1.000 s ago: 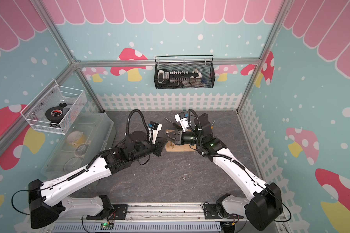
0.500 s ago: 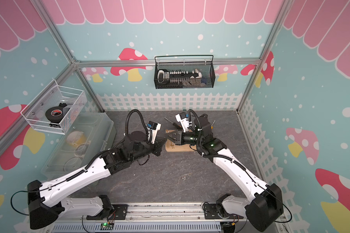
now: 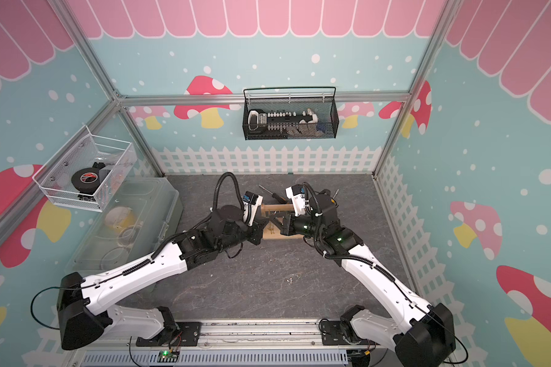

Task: Hang the necklace on the jewelry display stand
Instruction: Pick up the necklace from the center of the board, then hang the necklace on the stand.

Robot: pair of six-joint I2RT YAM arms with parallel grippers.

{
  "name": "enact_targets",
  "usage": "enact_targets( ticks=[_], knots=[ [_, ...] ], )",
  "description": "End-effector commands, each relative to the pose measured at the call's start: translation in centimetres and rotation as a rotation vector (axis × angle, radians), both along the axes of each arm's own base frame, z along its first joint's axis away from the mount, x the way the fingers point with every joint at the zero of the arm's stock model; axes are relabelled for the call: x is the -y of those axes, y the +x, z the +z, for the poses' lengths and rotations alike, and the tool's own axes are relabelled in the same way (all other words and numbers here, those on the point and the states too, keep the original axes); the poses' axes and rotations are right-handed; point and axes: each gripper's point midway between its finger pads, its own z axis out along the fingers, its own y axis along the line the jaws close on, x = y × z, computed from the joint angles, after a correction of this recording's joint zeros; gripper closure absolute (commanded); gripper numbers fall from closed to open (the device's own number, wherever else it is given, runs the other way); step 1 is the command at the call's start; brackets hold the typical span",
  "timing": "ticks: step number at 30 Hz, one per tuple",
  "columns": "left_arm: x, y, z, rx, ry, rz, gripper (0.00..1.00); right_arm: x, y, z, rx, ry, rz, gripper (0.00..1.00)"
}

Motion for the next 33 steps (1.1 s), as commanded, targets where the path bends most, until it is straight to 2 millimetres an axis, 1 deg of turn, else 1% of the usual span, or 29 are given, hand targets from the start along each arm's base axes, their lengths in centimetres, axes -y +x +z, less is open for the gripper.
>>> enact_targets(
  ticks=[1, 5, 11, 16, 18, 22, 28, 33],
  knots=[
    [0.4, 1.6, 0.3, 0.037, 0.017, 0.039, 1.0, 1.8, 0.8, -0.6, 0.04, -0.069, -0.101, 0.98],
    [1.6, 2.7, -1.0, 0.026, 0.042, 0.049, 1.0, 3.1, 1.5, -2.2, 0.043, -0.139, -0.167, 0.98],
    [3.0, 4.5, -3.3, 0.002, 0.09, 0.064, 1.0, 4.1, 2.5, -4.6, 0.034, -0.19, -0.241, 0.98],
    [3.1, 6.0, -4.7, -0.016, 0.113, 0.088, 1.0, 4.4, 3.5, -6.1, 0.032, -0.23, -0.276, 0.98],
    [3.0, 6.5, -4.9, -0.022, 0.115, 0.1, 1.0, 4.7, 4.0, -6.4, 0.035, -0.239, -0.298, 0.98],
    [3.2, 7.2, -5.5, -0.033, 0.115, 0.093, 1.0, 5.7, 5.0, -6.7, 0.055, -0.263, -0.351, 0.99],
    [4.7, 8.1, -5.0, -0.025, 0.105, 0.073, 1.0, 6.8, 6.1, -6.7, 0.067, -0.279, -0.402, 0.99],
    [5.3, 9.0, -5.5, -0.034, 0.13, 0.077, 1.0, 7.4, 6.6, -7.4, 0.045, -0.285, -0.416, 0.99]
  ],
)
